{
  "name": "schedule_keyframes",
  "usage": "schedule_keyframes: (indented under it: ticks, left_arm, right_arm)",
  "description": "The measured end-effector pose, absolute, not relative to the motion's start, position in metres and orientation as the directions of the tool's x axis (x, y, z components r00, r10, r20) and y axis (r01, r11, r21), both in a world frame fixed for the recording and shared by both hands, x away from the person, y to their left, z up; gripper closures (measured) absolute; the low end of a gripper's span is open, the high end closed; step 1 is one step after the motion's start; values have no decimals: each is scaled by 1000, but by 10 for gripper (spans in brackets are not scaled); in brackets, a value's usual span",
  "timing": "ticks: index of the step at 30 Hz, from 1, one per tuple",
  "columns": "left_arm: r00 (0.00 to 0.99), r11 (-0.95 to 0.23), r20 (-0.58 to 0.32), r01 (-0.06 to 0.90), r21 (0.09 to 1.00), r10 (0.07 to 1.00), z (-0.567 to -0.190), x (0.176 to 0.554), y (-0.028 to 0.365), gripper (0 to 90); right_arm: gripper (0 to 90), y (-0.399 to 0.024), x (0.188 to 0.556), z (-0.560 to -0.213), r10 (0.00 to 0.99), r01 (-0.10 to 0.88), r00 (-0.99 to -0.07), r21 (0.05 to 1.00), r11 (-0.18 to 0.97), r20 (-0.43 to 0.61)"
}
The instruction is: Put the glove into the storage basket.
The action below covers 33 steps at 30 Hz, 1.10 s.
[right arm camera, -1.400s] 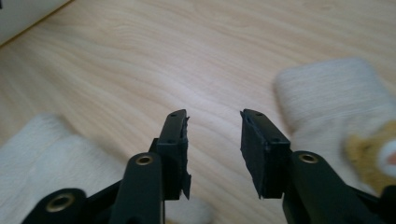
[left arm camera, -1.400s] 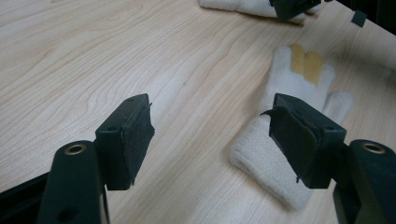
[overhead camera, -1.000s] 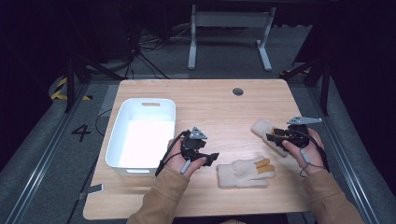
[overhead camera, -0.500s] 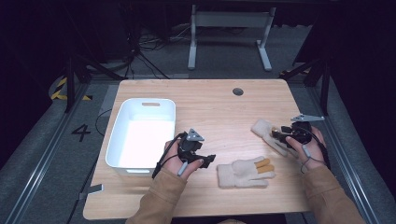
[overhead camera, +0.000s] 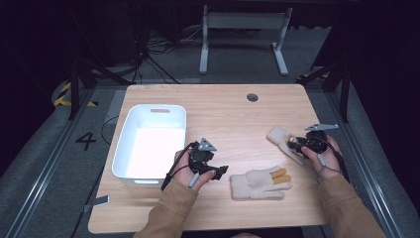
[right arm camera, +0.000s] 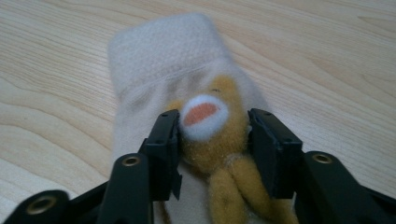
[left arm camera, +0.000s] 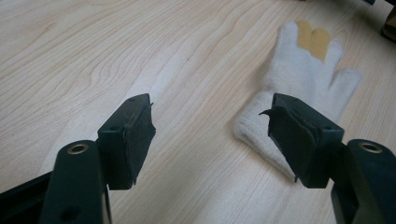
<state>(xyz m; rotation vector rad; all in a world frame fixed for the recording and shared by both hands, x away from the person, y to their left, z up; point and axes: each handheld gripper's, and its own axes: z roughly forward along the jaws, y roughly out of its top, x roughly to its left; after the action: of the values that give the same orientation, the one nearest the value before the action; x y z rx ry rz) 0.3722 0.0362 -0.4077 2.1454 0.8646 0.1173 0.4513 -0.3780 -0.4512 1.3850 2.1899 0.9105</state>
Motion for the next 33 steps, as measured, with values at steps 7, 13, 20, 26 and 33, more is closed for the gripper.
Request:
schedule_keyframes:
  ticks: [7, 13, 20, 26, 33]
  left_arm:
    - [763, -445, -197, 543, 712, 616, -408, 372, 35, 317]
    - [763, -444, -196, 542, 714, 617, -408, 372, 36, 318]
    - [769, -449, -196, 537, 714, 609, -408, 373, 34, 323]
    - [776, -451, -196, 530, 718, 600, -406, 375, 30, 323]
    - [783, -453, -199, 524, 722, 589, -406, 376, 25, 323]
  right_arm:
    - [665, -377, 450, -448, 888, 630, -459, 700, 336, -13]
    - [688, -377, 446, -440, 884, 600, -467, 722, 344, -33]
    - [689, -376, 440, -425, 872, 552, -485, 751, 363, -64]
    - [689, -375, 430, -410, 851, 510, -520, 771, 382, -78]
    - [689, -374, 419, -396, 833, 474, -547, 788, 393, -86]
